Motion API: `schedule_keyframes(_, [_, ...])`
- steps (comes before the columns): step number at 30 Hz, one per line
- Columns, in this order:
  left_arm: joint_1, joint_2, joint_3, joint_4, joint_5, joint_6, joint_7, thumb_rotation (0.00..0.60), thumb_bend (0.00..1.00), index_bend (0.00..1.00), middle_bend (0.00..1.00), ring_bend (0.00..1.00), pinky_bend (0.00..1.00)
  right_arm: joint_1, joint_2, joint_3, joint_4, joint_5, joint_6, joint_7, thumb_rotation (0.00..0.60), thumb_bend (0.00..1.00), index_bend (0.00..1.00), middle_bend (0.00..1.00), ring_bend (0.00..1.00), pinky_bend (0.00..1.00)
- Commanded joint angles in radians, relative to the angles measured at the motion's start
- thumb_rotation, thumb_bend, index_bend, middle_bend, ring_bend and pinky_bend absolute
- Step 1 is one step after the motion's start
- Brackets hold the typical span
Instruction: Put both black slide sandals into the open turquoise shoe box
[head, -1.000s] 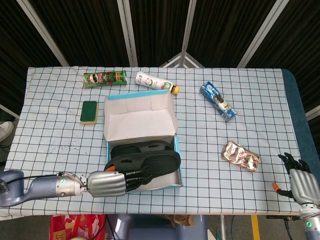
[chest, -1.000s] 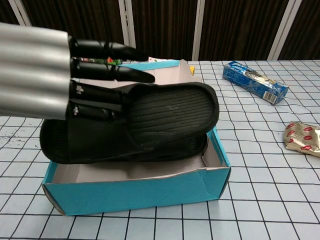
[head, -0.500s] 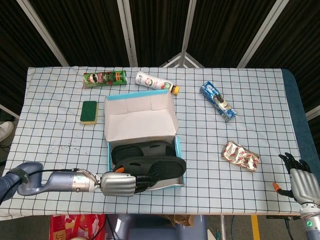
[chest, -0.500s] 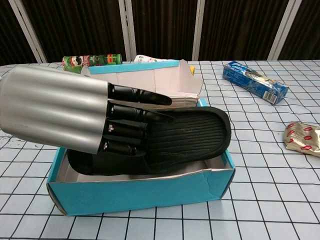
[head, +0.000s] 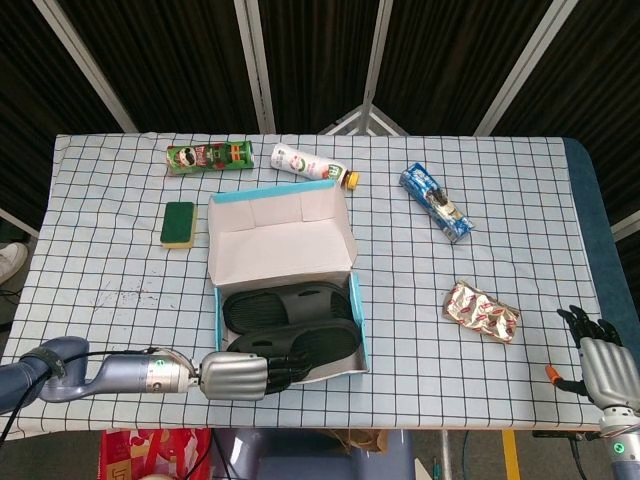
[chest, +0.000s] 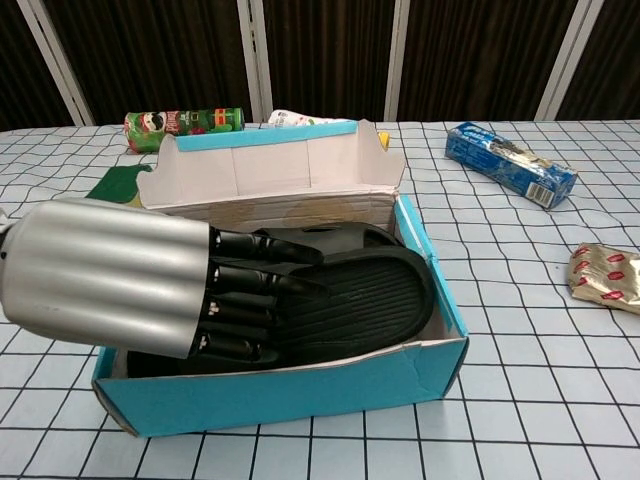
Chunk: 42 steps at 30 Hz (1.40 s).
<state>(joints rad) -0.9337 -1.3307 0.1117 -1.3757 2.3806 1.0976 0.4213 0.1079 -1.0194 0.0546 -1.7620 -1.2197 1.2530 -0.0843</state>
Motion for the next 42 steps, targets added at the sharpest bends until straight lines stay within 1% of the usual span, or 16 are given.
schedule_keyframes(1, [0.002, -0.018, 0.017, 0.016, -0.017, -0.004, -0.023, 0.600, 0.32, 0.45, 0.43, 0.00, 0.02, 0.001, 0.000, -0.001, -0.001, 0.001, -0.002, -0.002, 0.600, 0.29, 0.13, 0.08, 0.16, 0.07])
schedule_keyframes(7, [-0.002, -0.051, 0.040, 0.042, -0.044, -0.016, -0.064, 0.600, 0.32, 0.45, 0.42, 0.00, 0.02, 0.002, -0.002, 0.001, 0.000, 0.007, -0.002, -0.006, 0.600, 0.29, 0.13, 0.08, 0.16, 0.07])
schedule_keyframes(14, [-0.017, -0.095, 0.056, 0.075, -0.065, -0.034, -0.088, 0.600, 0.32, 0.44, 0.37, 0.00, 0.02, 0.003, -0.002, 0.001, -0.001, 0.010, -0.004, -0.009, 0.600, 0.29, 0.13, 0.08, 0.16, 0.07])
schedule_keyframes(19, [-0.027, -0.104, 0.051, 0.075, -0.081, -0.035, -0.079, 0.600, 0.32, 0.35, 0.31, 0.00, 0.02, 0.003, -0.001, 0.001, -0.001, 0.012, -0.004, -0.008, 0.600, 0.29, 0.13, 0.08, 0.16, 0.07])
schedule_keyframes(24, [-0.032, -0.071, 0.040, 0.043, -0.097, -0.038, -0.038, 0.600, 0.31, 0.24, 0.17, 0.00, 0.01, 0.003, -0.001, 0.001, -0.001, 0.009, -0.004, -0.005, 0.600, 0.29, 0.13, 0.08, 0.16, 0.07])
schedule_keyframes(28, [-0.030, -0.027, 0.030, -0.005, -0.118, -0.052, 0.005, 0.600, 0.31, 0.15, 0.05, 0.00, 0.00, 0.003, 0.000, -0.001, -0.003, 0.007, -0.006, -0.006, 0.600, 0.29, 0.13, 0.08, 0.16, 0.07])
schedule_keyframes(30, [-0.026, 0.002, 0.024, -0.039, -0.138, -0.073, 0.035, 0.600, 0.29, 0.11, 0.01, 0.00, 0.00, 0.003, 0.001, -0.002, -0.005, 0.007, -0.006, -0.007, 0.600, 0.29, 0.13, 0.08, 0.16, 0.07])
schedule_keyframes(34, [-0.016, 0.053, 0.019, -0.110, -0.174, -0.124, 0.089, 0.600, 0.26, 0.04, 0.00, 0.00, 0.00, 0.003, 0.002, -0.002, -0.008, 0.005, -0.004, -0.008, 0.600, 0.29, 0.13, 0.08, 0.16, 0.07])
schedule_keyframes(36, [-0.011, 0.075, 0.018, -0.143, -0.189, -0.155, 0.126, 0.600, 0.25, 0.02, 0.00, 0.00, 0.00, 0.003, 0.001, -0.002, -0.008, 0.005, -0.004, -0.009, 0.600, 0.29, 0.13, 0.08, 0.16, 0.07])
schedule_keyframes(40, [-0.003, 0.108, 0.019, -0.199, -0.202, -0.191, 0.179, 0.600, 0.24, 0.00, 0.00, 0.00, 0.00, 0.005, 0.000, -0.002, -0.008, 0.008, -0.006, -0.013, 0.600, 0.29, 0.13, 0.08, 0.16, 0.07])
schedule_keyframes(42, [0.007, 0.129, 0.013, -0.232, -0.208, -0.179, 0.196, 0.600, 0.24, 0.00, 0.00, 0.00, 0.00, 0.005, 0.000, -0.002, -0.008, 0.009, -0.005, -0.014, 0.600, 0.29, 0.13, 0.08, 0.16, 0.07])
